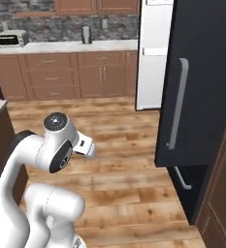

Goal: Gather the eggplant and potato from the fridge and place them on a tray on the dining counter. Then gather the fish and steak from the fridge and place them on the other tray.

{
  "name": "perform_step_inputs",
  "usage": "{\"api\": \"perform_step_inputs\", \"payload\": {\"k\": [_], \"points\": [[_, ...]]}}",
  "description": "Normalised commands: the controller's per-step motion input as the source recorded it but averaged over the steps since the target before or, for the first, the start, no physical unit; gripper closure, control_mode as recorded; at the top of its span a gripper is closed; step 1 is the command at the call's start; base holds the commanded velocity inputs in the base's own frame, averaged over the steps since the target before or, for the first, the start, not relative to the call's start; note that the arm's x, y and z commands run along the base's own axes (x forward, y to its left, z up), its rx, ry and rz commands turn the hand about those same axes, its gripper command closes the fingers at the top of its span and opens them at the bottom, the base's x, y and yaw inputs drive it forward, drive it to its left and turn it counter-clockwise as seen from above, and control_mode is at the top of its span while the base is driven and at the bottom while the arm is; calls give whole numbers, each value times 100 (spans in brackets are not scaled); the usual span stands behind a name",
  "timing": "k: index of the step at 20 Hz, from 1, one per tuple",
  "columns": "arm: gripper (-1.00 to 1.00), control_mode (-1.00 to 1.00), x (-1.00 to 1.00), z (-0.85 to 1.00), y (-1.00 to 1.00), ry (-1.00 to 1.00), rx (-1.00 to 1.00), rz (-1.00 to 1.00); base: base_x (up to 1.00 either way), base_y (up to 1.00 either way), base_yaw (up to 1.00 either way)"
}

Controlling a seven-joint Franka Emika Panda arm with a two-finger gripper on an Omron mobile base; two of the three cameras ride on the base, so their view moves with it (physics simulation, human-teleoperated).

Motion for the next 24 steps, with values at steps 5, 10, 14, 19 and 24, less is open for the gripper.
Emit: {"api": "perform_step_inputs", "payload": {"k": [5,10,14,19,24], "points": [[-100,100,0,0,0,0,0,0,84,-14,-24],[-100,100,0,0,0,0,0,0,76,-13,-34],[-100,100,0,0,0,0,0,0,100,17,-32],[-100,100,0,0,0,0,0,0,73,3,-34],[-100,100,0,0,0,0,0,0,28,-16,-37]]}}
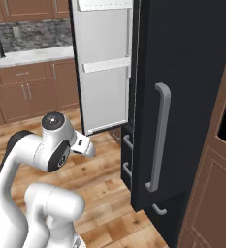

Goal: Gather the eggplant and potato from the fridge and place them on a tray on the dining counter. Then gather the fish and steak from the fridge and place them on the other tray.

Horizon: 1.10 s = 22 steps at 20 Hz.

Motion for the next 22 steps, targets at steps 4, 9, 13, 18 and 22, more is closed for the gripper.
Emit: {"api": "perform_step_inputs", "payload": {"k": [4,9,13,18,22], "points": [[-100,100,0,0,0,0,0,0,75,7,-35],[-100,100,0,0,0,0,0,0,99,31,-31],[-100,100,0,0,0,0,0,0,60,3,-34],[-100,100,0,0,0,0,0,0,52,0,-35],[-100,100,0,0,0,0,0,0,83,23,-35]]}}
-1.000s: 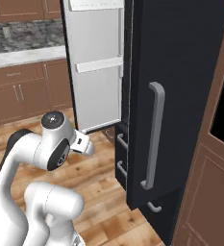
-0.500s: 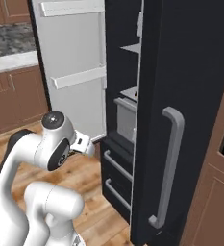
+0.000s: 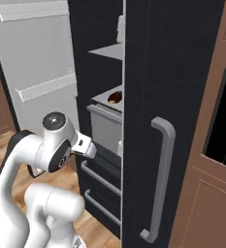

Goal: Gather the eggplant and potato from the fridge and place them on a tray on the dining counter. Then gather the fish and steak from the fridge and place them on the other tray.

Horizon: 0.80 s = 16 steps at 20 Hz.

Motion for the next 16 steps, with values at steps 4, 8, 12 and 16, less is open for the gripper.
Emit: {"api": "perform_step_inputs", "payload": {"k": [4,8,12,16], "points": [[-100,100,0,0,0,0,0,0,68,14,-40],[-100,100,0,0,0,0,0,0,62,6,-41],[-100,100,0,0,0,0,0,0,78,20,-40],[-100,100,0,0,0,0,0,0,100,46,-36]]}}
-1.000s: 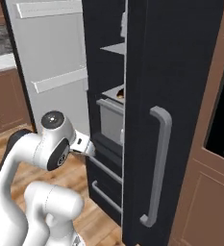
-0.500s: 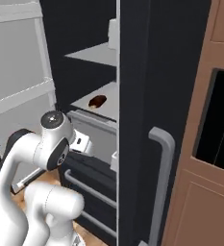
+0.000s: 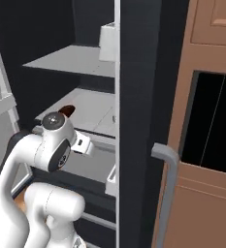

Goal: Gather the eggplant and potato from the fridge and place them on a tray on the dining counter. Then gather the fish and steak from the fridge and place them on the other tray.

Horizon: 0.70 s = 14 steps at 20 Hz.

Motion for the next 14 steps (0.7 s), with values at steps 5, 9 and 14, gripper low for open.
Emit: {"api": "perform_step_inputs", "payload": {"k": [5,9,14], "points": [[-100,100,0,0,0,0,0,0,100,35,-35],[-100,100,0,0,0,0,0,0,100,5,-10],[-100,100,0,0,0,0,0,0,71,0,0]]}}
